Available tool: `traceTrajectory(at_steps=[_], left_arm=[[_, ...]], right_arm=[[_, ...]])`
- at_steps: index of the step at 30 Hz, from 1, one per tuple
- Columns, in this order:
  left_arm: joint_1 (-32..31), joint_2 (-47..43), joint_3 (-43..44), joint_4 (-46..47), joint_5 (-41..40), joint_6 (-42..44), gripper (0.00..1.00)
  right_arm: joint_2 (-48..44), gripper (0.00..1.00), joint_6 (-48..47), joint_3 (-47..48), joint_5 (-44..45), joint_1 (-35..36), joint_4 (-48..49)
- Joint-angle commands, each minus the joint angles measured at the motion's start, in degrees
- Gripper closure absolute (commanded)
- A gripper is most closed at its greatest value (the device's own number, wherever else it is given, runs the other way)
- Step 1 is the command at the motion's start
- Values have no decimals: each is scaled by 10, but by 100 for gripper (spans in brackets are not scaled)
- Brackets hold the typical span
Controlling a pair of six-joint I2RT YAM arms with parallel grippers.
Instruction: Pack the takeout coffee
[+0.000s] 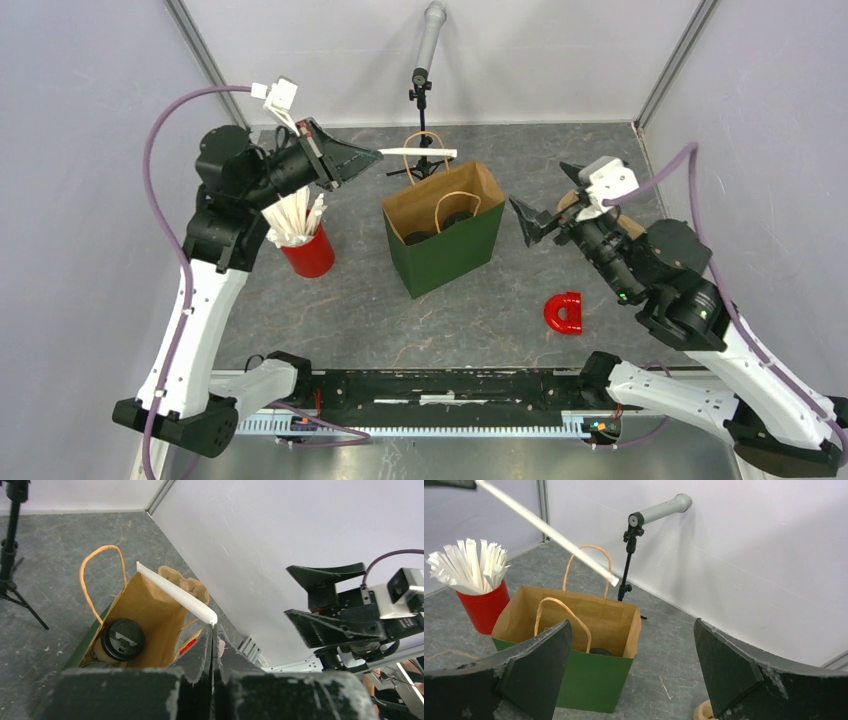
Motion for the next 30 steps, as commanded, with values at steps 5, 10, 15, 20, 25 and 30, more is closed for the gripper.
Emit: traceTrajectory(at_steps=[5,10,15,20,25,30], left_arm=[[-67,21,-76,143,-2,-63,98],[-117,47,-77,143,-21,-35,98],[-122,48,-113,125,-45,5,98],[-122,49,-147,112,-49,27,98],[-122,42,-164,109,-57,32,98],[-122,42,-134,69,-64,57,98]], right_arm=[[-43,2,18,-6,40,1,-8],[-43,2,17,-2,46,1,-18],[-40,2,12,1,46,1,-22],[-30,2,4,5,41,1,-24],[-20,2,-2,9,37,1,-21],[-13,2,-4,8,33,1,-19]])
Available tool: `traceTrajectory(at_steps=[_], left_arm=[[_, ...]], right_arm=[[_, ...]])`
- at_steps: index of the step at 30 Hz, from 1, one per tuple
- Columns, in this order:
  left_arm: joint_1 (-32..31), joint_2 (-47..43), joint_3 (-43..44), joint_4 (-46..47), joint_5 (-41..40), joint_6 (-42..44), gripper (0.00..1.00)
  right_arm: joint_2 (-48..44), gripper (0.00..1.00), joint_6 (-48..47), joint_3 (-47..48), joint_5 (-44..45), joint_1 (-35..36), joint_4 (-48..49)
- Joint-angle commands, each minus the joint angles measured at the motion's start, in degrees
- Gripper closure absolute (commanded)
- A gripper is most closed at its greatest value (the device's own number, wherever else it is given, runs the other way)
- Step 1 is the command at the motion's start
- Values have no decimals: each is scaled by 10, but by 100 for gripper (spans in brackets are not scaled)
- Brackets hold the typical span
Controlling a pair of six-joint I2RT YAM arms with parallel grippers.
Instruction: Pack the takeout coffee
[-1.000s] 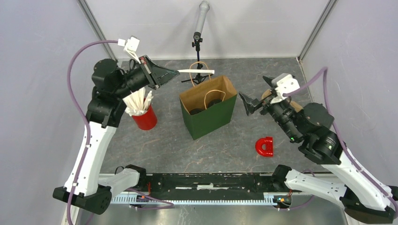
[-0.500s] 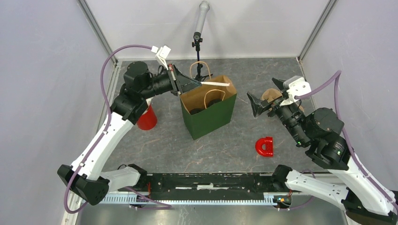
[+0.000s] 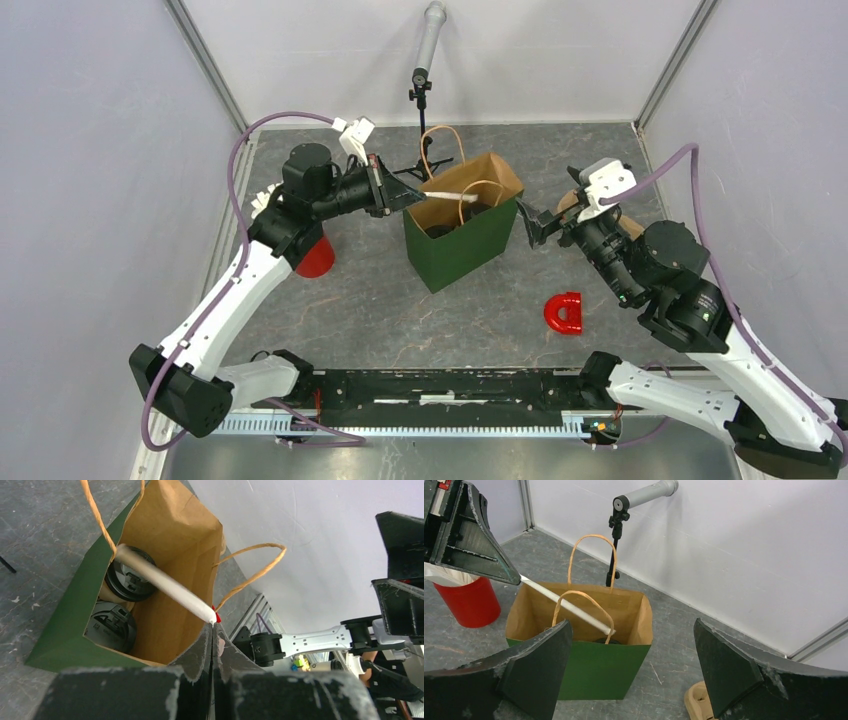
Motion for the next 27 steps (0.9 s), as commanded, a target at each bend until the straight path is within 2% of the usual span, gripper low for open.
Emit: traceTrajectory(at_steps=[1,7,21,27], left_arm=[[-1,-12,40,-26,-14,50,98],[-1,-16,68,-62,-10,75,97],[-4,41,45,36,28,26,98],[-14,60,40,47,30,24,98]], right_arm=[[2,2,-7,11,0,2,13],[1,2,-9,6,-1,1,19],[-13,2,-1,1,1,2,11],[-15,2,8,-1,0,2,13]])
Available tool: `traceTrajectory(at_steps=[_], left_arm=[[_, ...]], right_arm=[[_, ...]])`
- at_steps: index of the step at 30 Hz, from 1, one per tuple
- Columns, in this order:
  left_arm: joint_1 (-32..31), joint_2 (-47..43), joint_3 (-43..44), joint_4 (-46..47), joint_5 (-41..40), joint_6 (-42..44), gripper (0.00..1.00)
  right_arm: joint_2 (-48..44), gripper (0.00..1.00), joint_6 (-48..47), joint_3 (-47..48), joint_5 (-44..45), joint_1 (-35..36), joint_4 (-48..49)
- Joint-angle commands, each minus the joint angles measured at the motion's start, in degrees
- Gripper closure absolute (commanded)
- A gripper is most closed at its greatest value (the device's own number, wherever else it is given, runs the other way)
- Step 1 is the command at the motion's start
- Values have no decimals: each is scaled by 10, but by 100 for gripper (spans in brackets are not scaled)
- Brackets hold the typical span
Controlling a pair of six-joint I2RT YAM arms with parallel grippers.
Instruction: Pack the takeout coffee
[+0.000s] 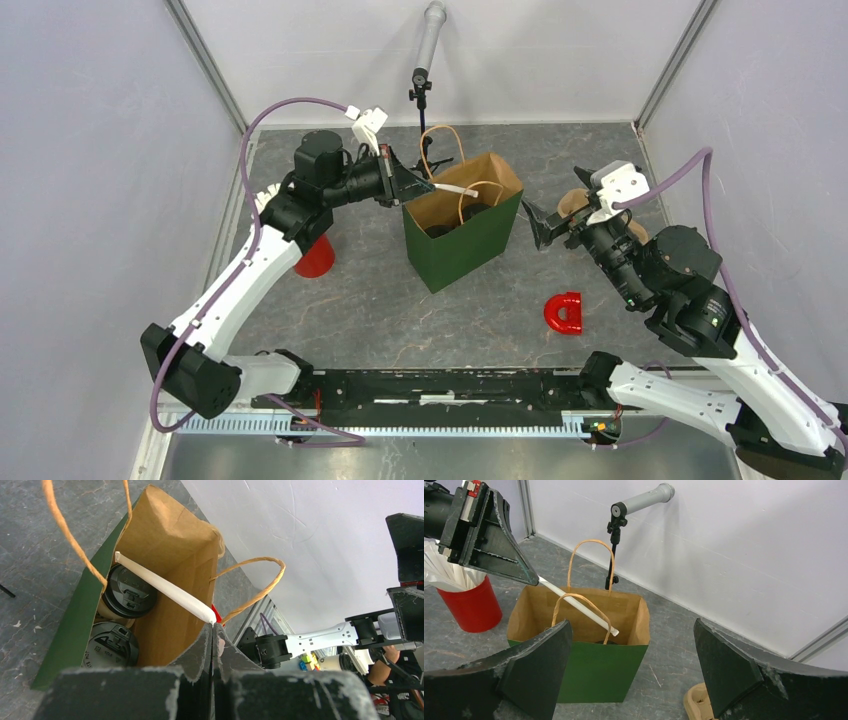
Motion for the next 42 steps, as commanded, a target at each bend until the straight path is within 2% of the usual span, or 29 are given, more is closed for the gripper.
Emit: traceTrajectory(at_steps=[1,7,9,12,15,17,21,25,28,32,38,42], left_arm=[[-9,9,-7,42,16,-12,98],[-9,6,-19,30,-4,-14,88],[-9,9,0,-4,-9,2,78],[-8,15,60,-103,-35,50,68],[-8,20,134,-208,-73,99,45],[-8,21,182,-266,-100,124,36],[-8,18,254,-369,-194,152,23],[1,15,298,-496,-362,166,15],[16,15,294,-559,-449,184,11],[54,30,269,-597,-475,205,11],[72,53,230,-592,-488,223,23],[89,44,197,-581,-472,199,32]], right_arm=[[-2,2,10,-1,1,2,13],[-2,2,13,-3,0,1,13],[0,2,14,-2,-1,2,13],[-2,2,17,-1,-1,2,14],[-3,2,20,-3,1,2,13],[-3,2,23,-6,1,1,14],[2,2,29,-7,-3,1,17],[9,2,29,-6,-11,1,20],[8,2,31,-13,-13,1,25],[7,2,32,-21,-22,1,30],[-2,2,32,-24,-17,1,23],[-10,2,29,-25,-9,1,15]])
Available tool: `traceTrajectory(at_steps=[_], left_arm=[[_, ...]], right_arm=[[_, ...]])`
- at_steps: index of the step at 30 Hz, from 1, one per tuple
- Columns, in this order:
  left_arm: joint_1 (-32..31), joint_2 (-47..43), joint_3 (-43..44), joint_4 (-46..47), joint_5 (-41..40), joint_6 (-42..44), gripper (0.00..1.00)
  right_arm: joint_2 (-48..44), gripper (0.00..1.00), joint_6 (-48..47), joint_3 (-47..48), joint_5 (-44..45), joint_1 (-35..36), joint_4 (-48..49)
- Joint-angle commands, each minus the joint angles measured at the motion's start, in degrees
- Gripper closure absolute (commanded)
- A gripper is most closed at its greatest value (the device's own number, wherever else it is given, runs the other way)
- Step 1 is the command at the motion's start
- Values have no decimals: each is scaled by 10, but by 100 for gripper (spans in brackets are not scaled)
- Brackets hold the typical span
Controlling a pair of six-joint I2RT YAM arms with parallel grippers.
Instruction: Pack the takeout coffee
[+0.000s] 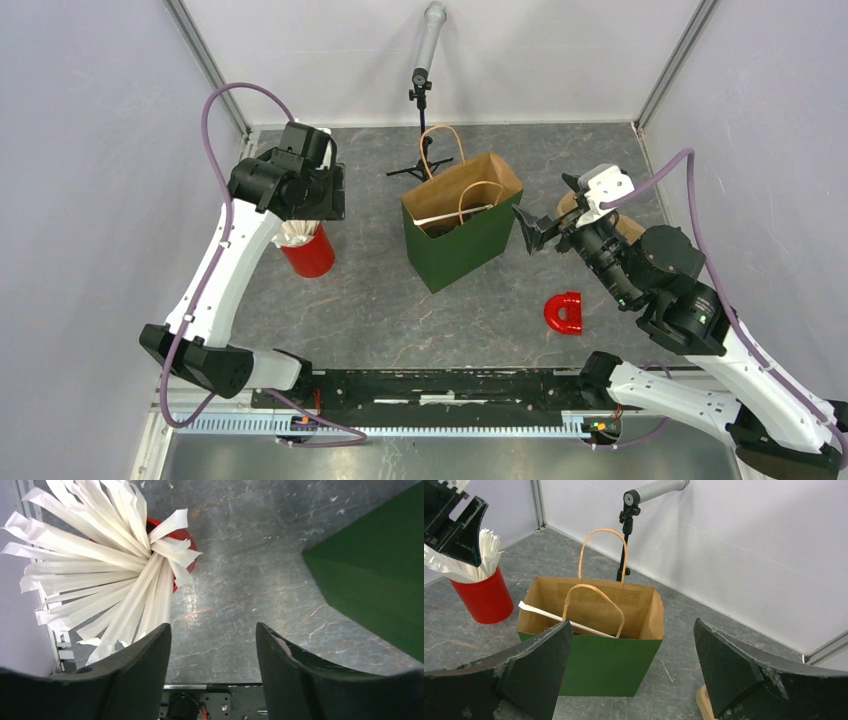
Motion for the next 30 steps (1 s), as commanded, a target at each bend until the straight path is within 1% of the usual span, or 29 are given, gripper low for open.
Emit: traceTrajectory(at_steps=[1,6,11,14,19,22,28,30], left_arm=[[20,-19,-30,5,-3,3,35],[43,-44,-85,57,14,10,47],[56,-27,-96,84,20,21,57],[58,-26,-104,114,19,27,60],[62,-10,-109,129,26,39,60],[62,-10,-114,138,17,40,63],[62,-3,-108,128,-5,44,70],[62,-4,-105,125,-10,44,75]], right_arm=[[-12,2,3,2,8,1,9],[-18,2,-2,-6,13,1,10],[-12,2,-13,-4,11,2,12],[-10,2,-14,-5,9,1,13],[-10,2,-17,-4,9,1,12],[-12,2,-19,-4,12,1,11],[-16,2,-19,-6,16,1,8],[-17,2,-19,-9,16,1,8]])
